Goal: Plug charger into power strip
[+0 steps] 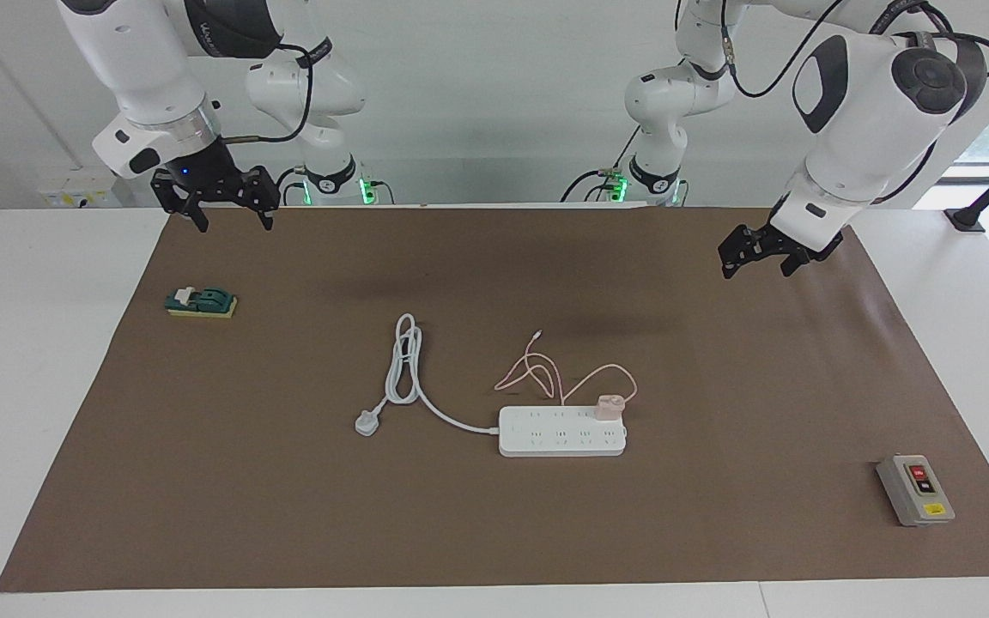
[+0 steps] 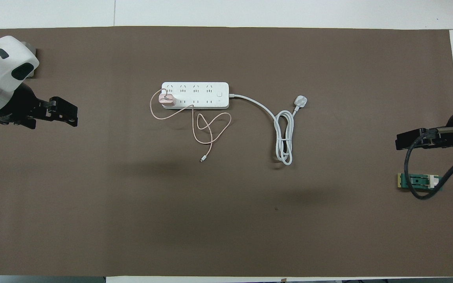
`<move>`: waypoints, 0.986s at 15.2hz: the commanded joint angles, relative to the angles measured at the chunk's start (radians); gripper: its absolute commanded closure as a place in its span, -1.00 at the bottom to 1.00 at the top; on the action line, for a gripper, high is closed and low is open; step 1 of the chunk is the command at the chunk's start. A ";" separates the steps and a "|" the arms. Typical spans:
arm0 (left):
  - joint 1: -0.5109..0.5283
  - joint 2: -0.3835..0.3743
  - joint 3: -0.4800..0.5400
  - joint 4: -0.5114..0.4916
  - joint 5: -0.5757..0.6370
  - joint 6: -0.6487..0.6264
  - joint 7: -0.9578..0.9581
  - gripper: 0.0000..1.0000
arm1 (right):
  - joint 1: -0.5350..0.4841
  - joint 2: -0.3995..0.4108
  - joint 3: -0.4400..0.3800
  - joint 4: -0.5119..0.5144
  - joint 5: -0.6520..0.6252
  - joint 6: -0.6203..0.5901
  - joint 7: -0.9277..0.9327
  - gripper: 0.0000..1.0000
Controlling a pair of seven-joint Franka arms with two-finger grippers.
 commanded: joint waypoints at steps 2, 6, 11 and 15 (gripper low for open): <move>0.040 -0.054 0.001 -0.030 0.007 -0.019 -0.030 -1.00 | -0.014 0.005 0.010 0.015 -0.018 -0.022 -0.016 -1.00; 0.042 -0.049 0.001 -0.027 0.004 -0.021 -0.053 -1.00 | -0.014 0.005 0.012 0.015 -0.018 -0.022 -0.016 -1.00; 0.039 -0.046 0.001 -0.012 0.004 -0.045 -0.055 -1.00 | -0.014 0.005 0.010 0.015 -0.018 -0.022 -0.016 -1.00; 0.044 -0.051 0.003 -0.002 0.004 -0.073 -0.055 -1.00 | -0.014 0.005 0.012 0.015 -0.019 -0.022 -0.016 -1.00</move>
